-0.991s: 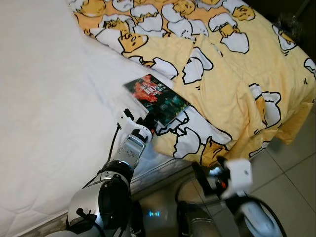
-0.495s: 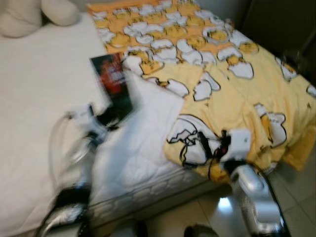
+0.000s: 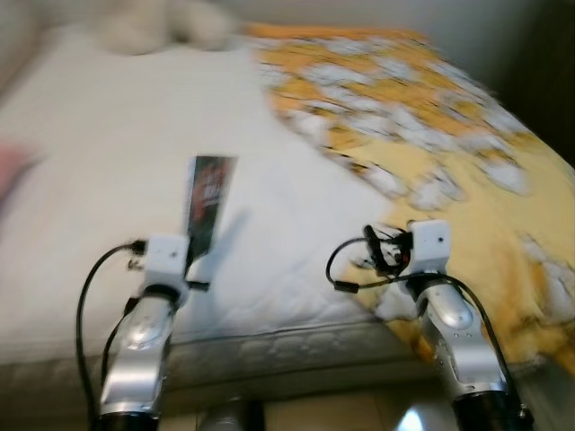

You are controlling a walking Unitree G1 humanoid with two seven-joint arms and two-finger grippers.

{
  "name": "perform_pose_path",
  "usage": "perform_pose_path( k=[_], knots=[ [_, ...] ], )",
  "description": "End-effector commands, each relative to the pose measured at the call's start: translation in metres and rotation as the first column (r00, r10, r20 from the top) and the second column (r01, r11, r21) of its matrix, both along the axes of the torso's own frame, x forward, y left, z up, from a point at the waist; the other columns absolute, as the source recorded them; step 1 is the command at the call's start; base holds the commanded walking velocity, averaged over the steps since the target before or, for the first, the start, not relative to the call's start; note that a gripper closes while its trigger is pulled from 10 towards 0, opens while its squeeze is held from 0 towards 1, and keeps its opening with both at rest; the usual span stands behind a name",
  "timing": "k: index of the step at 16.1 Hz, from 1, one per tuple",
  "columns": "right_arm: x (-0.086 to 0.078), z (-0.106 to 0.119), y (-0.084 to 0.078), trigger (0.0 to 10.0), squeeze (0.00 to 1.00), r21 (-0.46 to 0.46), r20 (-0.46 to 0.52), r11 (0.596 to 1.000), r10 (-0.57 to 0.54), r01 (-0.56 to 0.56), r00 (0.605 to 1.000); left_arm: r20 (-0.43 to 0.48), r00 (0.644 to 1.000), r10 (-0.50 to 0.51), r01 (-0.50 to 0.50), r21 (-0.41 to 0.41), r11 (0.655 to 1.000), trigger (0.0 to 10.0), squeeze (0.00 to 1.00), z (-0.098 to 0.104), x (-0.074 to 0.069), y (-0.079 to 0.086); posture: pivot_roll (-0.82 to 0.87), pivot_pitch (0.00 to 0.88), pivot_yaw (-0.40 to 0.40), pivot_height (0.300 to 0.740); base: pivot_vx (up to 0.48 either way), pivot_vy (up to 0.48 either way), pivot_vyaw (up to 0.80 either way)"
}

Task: Clean up the room

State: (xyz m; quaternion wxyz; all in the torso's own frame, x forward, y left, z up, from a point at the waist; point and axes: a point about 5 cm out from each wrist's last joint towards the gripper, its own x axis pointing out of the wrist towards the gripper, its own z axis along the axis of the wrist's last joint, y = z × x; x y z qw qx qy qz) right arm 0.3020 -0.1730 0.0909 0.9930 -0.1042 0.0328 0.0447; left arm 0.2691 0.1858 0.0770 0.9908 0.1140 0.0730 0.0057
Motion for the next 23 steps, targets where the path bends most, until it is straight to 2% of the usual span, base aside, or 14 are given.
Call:
perform_pose_path(
  k=[1, 2, 3, 5, 9, 11, 12, 14, 17, 18, 19, 20, 21, 23],
  knots=[
    [-0.001, -0.004, -0.002, 10.0, 0.00, -0.060, 0.007, 0.997, -0.038, 0.038, 0.999, 0.064, 0.998, -0.001, -0.002, 0.050, 0.999, 10.0, 0.00, 0.014, 0.006, -0.001, -0.02, 0.000, -0.005, 0.740, 0.000, 0.000, 0.45],
    [0.001, -0.005, 0.004, 10.0, 0.00, -0.048, 0.008, 0.999, -0.005, 0.005, 1.000, 0.076, 0.997, -0.022, 0.018, 0.061, 0.998, 10.0, 0.00, 0.016, 0.010, -0.008, -0.02, 0.000, -0.014, 0.740, 0.000, 0.000, 0.45],
    [0.002, -0.008, 0.009, 10.0, 0.00, 0.022, -0.012, 1.000, 0.010, -0.010, 1.000, 0.104, 0.993, -0.047, 0.040, 0.064, 0.997, 10.0, 0.00, 0.023, 0.018, -0.017, -0.03, 0.000, -0.014, 0.740, 0.000, 0.000, 0.45],
    [-0.001, -0.013, 0.006, 10.0, 0.00, 0.113, -0.030, 0.994, -0.005, 0.008, 1.000, 0.120, 0.989, -0.087, 0.081, 0.057, 0.995, 10.0, 0.00, 0.029, 0.021, -0.025, -0.04, 0.000, -0.003, 0.740, 0.000, 0.000, 0.44],
    [-0.004, -0.017, 0.004, 10.0, 0.00, 0.168, -0.033, 0.985, -0.023, 0.029, 0.999, 0.130, 0.983, -0.127, 0.127, 0.006, 0.992, 10.0, 0.00, 0.030, 0.019, -0.035, -0.06, 0.000, 0.019, 0.740, 0.000, -0.352, 0.44],
    [-0.008, -0.019, 0.003, 10.0, 0.00, 0.184, -0.032, 0.982, -0.030, 0.036, 0.999, 0.118, 0.983, -0.142, 0.142, 0.007, 0.990, 10.0, 0.00, 0.027, 0.018, -0.036, -0.07, 0.000, 0.035, 0.740, 0.000, -0.467, 0.44],
    [-0.013, -0.021, 0.001, 10.0, 0.00, 0.194, -0.031, 0.980, -0.035, 0.040, 0.999, 0.090, 0.988, -0.127, 0.128, -0.003, 0.992, 10.0, 0.00, 0.022, 0.017, -0.032, -0.08, 0.000, 0.044, 0.740, 0.000, 0.000, 0.43],
    [-0.024, -0.024, -0.001, 10.0, 0.00, 0.203, -0.035, 0.978, -0.035, 0.041, 0.999, 0.028, 0.995, -0.094, 0.096, -0.076, 0.992, 10.0, 0.00, 0.009, 0.010, -0.021, -0.08, 0.000, 0.052, 0.740, 0.000, 0.000, 0.44],
    [-0.031, -0.028, -0.002, 10.0, 0.00, 0.199, -0.048, 0.979, -0.028, 0.037, 0.998, -0.063, 0.998, -0.024, 0.007, -0.257, 0.966, 10.0, 0.00, -0.017, -0.002, -0.007, -0.08, 0.000, 0.052, 0.740, 0.000, 0.000, 0.44],
    [-0.033, -0.028, -0.003, 10.0, 0.00, 0.199, -0.052, 0.979, -0.027, 0.037, 0.998, -0.075, 0.997, 0.003, -0.025, -0.294, 0.955, 10.0, 0.00, -0.024, -0.010, 0.001, -0.08, 0.000, 0.041, 0.740, 0.000, 0.000, 0.44],
    [-0.041, -0.028, -0.006, 10.0, 0.00, 0.201, -0.050, 0.979, -0.033, 0.042, 0.998, -0.074, 0.997, -0.021, 0.000, -0.272, 0.962, 10.0, 0.00, -0.028, -0.023, 0.007, -0.08, 0.000, 0.033, 0.740, 0.000, 0.000, 0.44],
    [-0.049, -0.028, -0.010, 10.0, 0.00, 0.202, -0.050, 0.978, -0.038, 0.047, 0.998, -0.057, 0.997, -0.059, 0.044, -0.240, 0.970, 10.0, 0.00, -0.025, -0.029, 0.006, -0.08, 0.000, 0.025, 0.740, 0.000, 0.000, 0.44],
    [-0.060, -0.030, -0.011, 10.0, 0.00, 0.191, -0.052, 0.981, -0.025, 0.035, 0.998, -0.036, 0.996, -0.086, 0.076, -0.234, 0.969, 10.0, 0.00, -0.020, -0.033, 0.005, -0.07, 0.000, 0.022, 0.740, 0.000, 0.000, 0.44],
    [-0.069, -0.032, -0.012, 10.0, 0.00, 0.155, -0.051, 0.988, -0.016, 0.024, 0.999, 0.000, 0.992, -0.128, 0.125, -0.217, 0.968, 10.0, 0.00, -0.013, -0.031, 0.000, -0.07, 0.000, 0.018, 0.740, 0.000, 0.000, 0.22]
  ],
)
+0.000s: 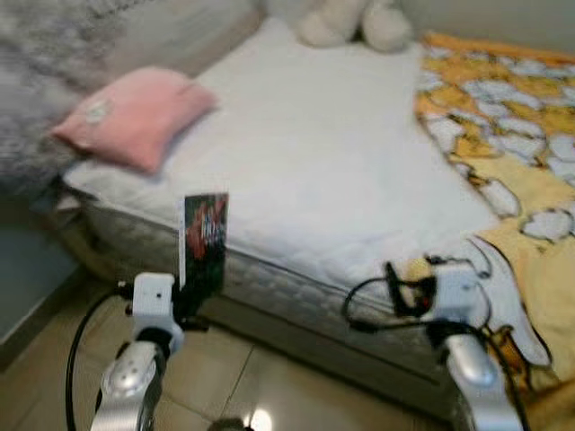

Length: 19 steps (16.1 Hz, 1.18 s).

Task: Clean up the room

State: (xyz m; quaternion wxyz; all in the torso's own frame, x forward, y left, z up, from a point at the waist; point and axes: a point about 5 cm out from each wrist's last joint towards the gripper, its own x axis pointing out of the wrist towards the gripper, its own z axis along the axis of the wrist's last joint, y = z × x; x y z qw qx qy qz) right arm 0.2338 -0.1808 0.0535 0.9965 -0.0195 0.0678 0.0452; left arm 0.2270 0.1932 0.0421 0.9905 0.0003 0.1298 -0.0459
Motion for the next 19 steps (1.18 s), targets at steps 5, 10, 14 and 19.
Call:
perform_pose_path(
  k=[5, 10, 14, 19],
  knots=[
    [0.012, 0.008, -0.004, 10.0, 0.00, 0.058, 0.008, 0.997, -0.043, 0.042, 0.999, 0.147, 0.982, -0.119, 0.126, -0.046, 0.991, 10.0, 0.00, 0.030, 0.018, -0.025, -0.08, 0.000, 0.033, 0.740, 0.000, -0.096, 0.36],
    [0.009, 0.002, -0.009, 10.0, 0.00, 0.051, -0.027, 0.997, -0.063, 0.064, 0.998, 0.163, 0.976, -0.144, 0.154, -0.048, 0.987, 10.0, 0.00, 0.033, 0.020, -0.030, -0.08, 0.000, 0.018, 0.740, 0.000, -0.384, 0.49],
    [0.013, 0.004, -0.012, 10.0, 0.00, 0.016, -0.017, 0.996, -0.085, 0.085, 0.996, 0.171, 0.980, -0.104, 0.117, -0.068, 0.991, 10.0, 0.00, 0.035, 0.031, -0.029, -0.09, 0.000, 0.016, 0.740, 0.000, -0.208, 0.24],
    [0.014, 0.006, -0.011, 10.0, 0.00, -0.009, -0.002, 0.997, -0.083, 0.083, 0.997, 0.183, 0.969, -0.166, 0.175, -0.034, 0.984, 10.0, 0.00, 0.041, 0.042, -0.028, -0.10, 0.000, 0.034, 0.740, 0.000, 0.384, -0.48]
  ],
)
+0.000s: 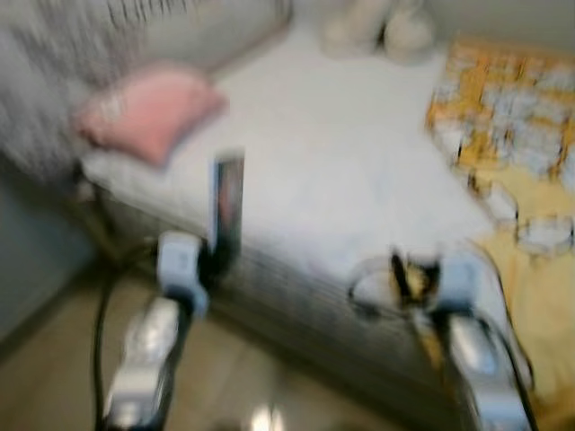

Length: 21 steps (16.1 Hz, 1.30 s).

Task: Clean up the room

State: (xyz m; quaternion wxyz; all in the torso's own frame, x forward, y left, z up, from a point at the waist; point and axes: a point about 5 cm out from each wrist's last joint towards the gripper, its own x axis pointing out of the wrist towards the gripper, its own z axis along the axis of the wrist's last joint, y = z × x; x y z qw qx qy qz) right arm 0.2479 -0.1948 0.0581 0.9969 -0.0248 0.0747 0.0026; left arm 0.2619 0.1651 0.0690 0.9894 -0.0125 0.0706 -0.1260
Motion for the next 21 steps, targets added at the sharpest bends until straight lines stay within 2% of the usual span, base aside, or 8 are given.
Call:
perform_pose_path(
  k=[1, 4, 6, 8, 16, 21],
  knots=[
    [0.000, 0.001, 0.003, 10.0, 0.00, 0.007, 0.014, 1.000, -0.003, 0.003, 1.000, 0.064, 0.998, -0.027, 0.026, 0.006, 1.000, 10.0, 0.00, 0.014, 0.008, 0.000, -0.10, 0.000, 0.039, 0.740, 0.000, 0.480, -0.80],
    [-0.002, 0.000, 0.006, 10.0, 0.00, 0.011, 0.020, 1.000, 0.000, 0.000, 1.000, 0.067, 0.997, -0.042, 0.040, 0.026, 0.999, 10.0, 0.00, 0.017, 0.016, -0.001, -0.10, 0.000, 0.047, 0.740, 0.130, 0.399, -0.27],
    [-0.002, 0.000, 0.010, 10.0, 0.00, 0.008, 0.026, 1.000, 0.009, -0.009, 1.000, 0.078, 0.994, -0.077, 0.073, 0.054, 0.996, 10.0, 0.00, 0.025, 0.028, -0.004, -0.11, 0.000, 0.056, 0.740, 0.439, 0.000, 0.00],
    [-0.002, 0.000, 0.011, 10.0, 0.00, 0.007, 0.028, 1.000, 0.008, -0.008, 1.000, 0.082, 0.994, -0.074, 0.070, 0.051, 0.996, 10.0, 0.00, 0.028, 0.033, -0.001, -0.11, 0.000, 0.060, 0.740, 0.450, 0.000, 0.00],
    [-0.003, -0.001, 0.011, 10.0, 0.00, 0.000, 0.033, 1.000, 0.016, -0.016, 0.999, 0.070, 0.996, -0.057, 0.055, 0.032, 0.998, 10.0, 0.00, 0.026, 0.039, -0.001, -0.12, 0.000, 0.064, 0.740, 0.450, 0.000, 0.00],
    [-0.004, -0.002, 0.009, 10.0, 0.00, -0.001, 0.028, 1.000, 0.017, -0.017, 0.999, 0.063, 0.998, -0.023, 0.024, -0.014, 1.000, 10.0, 0.00, 0.025, 0.040, 0.003, -0.12, 0.000, 0.062, 0.740, 0.078, 0.425, 0.00]
  ],
)
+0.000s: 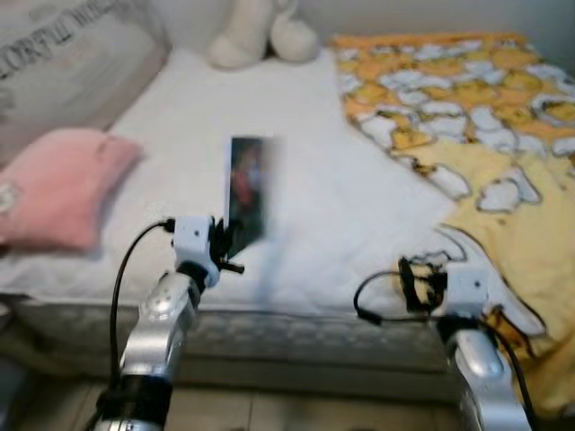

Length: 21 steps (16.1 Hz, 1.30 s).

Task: Clean up the room

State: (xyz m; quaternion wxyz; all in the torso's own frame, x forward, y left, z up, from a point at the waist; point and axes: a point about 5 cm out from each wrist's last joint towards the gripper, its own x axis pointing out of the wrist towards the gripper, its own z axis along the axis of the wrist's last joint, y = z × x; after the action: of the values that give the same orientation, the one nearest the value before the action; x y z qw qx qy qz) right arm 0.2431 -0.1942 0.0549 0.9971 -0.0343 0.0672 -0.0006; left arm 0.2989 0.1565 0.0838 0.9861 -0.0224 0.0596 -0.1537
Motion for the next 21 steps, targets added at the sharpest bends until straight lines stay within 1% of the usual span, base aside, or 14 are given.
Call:
perform_pose_path(
  k=[1, 7, 11, 12, 13, 14, 15, 16, 17, 18, 19, 21],
  knots=[
    [0.000, 0.001, 0.008, 10.0, 0.00, 0.019, 0.012, 1.000, 0.023, -0.024, 1.000, 0.040, 0.999, 0.028, -0.028, 0.010, 1.000, 10.0, 0.00, 0.010, 0.003, 0.011, -0.12, 0.000, 0.062, 0.740, 0.000, 0.480, 0.00],
    [0.000, 0.001, 0.010, 10.0, 0.00, 0.021, 0.012, 0.999, 0.032, -0.033, 0.999, 0.046, 0.999, 0.022, -0.024, 0.037, 0.999, 10.0, 0.00, 0.014, 0.012, 0.014, -0.12, 0.000, 0.067, 0.740, 0.000, 0.479, 0.00],
    [-0.001, 0.001, 0.012, 10.0, 0.00, 0.028, 0.015, 0.999, 0.033, -0.034, 0.999, 0.056, 0.998, 0.006, -0.009, 0.047, 0.999, 10.0, 0.00, 0.017, 0.018, 0.013, -0.13, 0.000, 0.074, 0.740, 0.000, 0.458, 0.00],
    [-0.001, 0.009, 0.008, 10.0, 0.00, 0.033, 0.078, 0.999, -0.009, 0.006, 0.997, 0.064, 0.998, 0.010, -0.013, 0.046, 0.999, 10.0, 0.00, 0.018, 0.018, 0.012, -0.13, 0.000, 0.077, 0.740, 0.000, 0.000, 0.00],
    [-0.001, 0.009, 0.008, 10.0, 0.00, 0.033, 0.078, 0.999, -0.009, 0.006, 0.997, 0.064, 0.998, 0.010, -0.013, 0.046, 0.999, 10.0, 0.00, 0.018, 0.018, 0.012, -0.13, 0.000, 0.077, 0.740, 0.000, 0.000, 0.00],
    [0.000, 0.020, 0.003, 10.0, 0.00, 0.014, 0.157, 0.999, -0.047, 0.046, 0.986, 0.069, 0.997, 0.031, -0.034, 0.032, 0.999, 10.0, 0.00, 0.017, 0.016, 0.014, -0.13, 0.000, 0.079, 0.740, 0.000, 0.000, 0.00],
    [0.002, 0.034, 0.000, 10.0, 0.00, -0.010, 0.233, 0.998, -0.064, 0.068, 0.970, 0.121, 0.989, 0.085, -0.087, 0.012, 0.996, 10.0, 0.00, 0.020, 0.011, 0.018, -0.13, 0.000, 0.082, 0.740, 0.000, 0.000, 0.00],
    [0.004, 0.044, -0.003, 10.0, 0.00, -0.006, 0.282, 0.995, -0.090, 0.095, 0.955, 0.151, 0.982, 0.113, -0.113, -0.013, 0.994, 10.0, 0.00, 0.022, 0.007, 0.019, -0.13, 0.000, 0.080, 0.740, 0.000, 0.000, 0.00],
    [0.006, 0.047, -0.005, 10.0, 0.00, 0.016, 0.292, 0.992, -0.122, 0.123, 0.949, 0.160, 0.982, 0.099, -0.093, -0.048, 0.995, 10.0, 0.00, 0.023, 0.004, 0.011, -0.13, 0.000, 0.074, 0.740, 0.000, 0.000, 0.00],
    [0.007, 0.044, -0.008, 10.0, 0.00, 0.040, 0.277, 0.987, -0.158, 0.153, 0.948, 0.177, 0.981, 0.085, -0.077, -0.051, 0.996, 10.0, 0.00, 0.027, 0.006, 0.006, -0.13, 0.000, 0.069, 0.740, 0.000, 0.000, 0.00],
    [0.009, 0.041, -0.009, 10.0, 0.00, 0.045, 0.260, 0.985, -0.171, 0.165, 0.950, 0.185, 0.981, 0.060, -0.053, -0.041, 0.998, 10.0, 0.00, 0.030, 0.009, 0.003, -0.12, 0.000, 0.065, 0.740, 0.300, 0.000, 0.00],
    [0.011, 0.038, -0.008, 10.0, 0.00, 0.029, 0.245, 0.987, -0.163, 0.161, 0.956, 0.193, 0.981, 0.020, -0.012, -0.042, 0.999, 10.0, 0.00, 0.033, 0.012, 0.000, -0.12, 0.000, 0.063, 0.740, 0.480, 0.000, 0.00]
  ],
)
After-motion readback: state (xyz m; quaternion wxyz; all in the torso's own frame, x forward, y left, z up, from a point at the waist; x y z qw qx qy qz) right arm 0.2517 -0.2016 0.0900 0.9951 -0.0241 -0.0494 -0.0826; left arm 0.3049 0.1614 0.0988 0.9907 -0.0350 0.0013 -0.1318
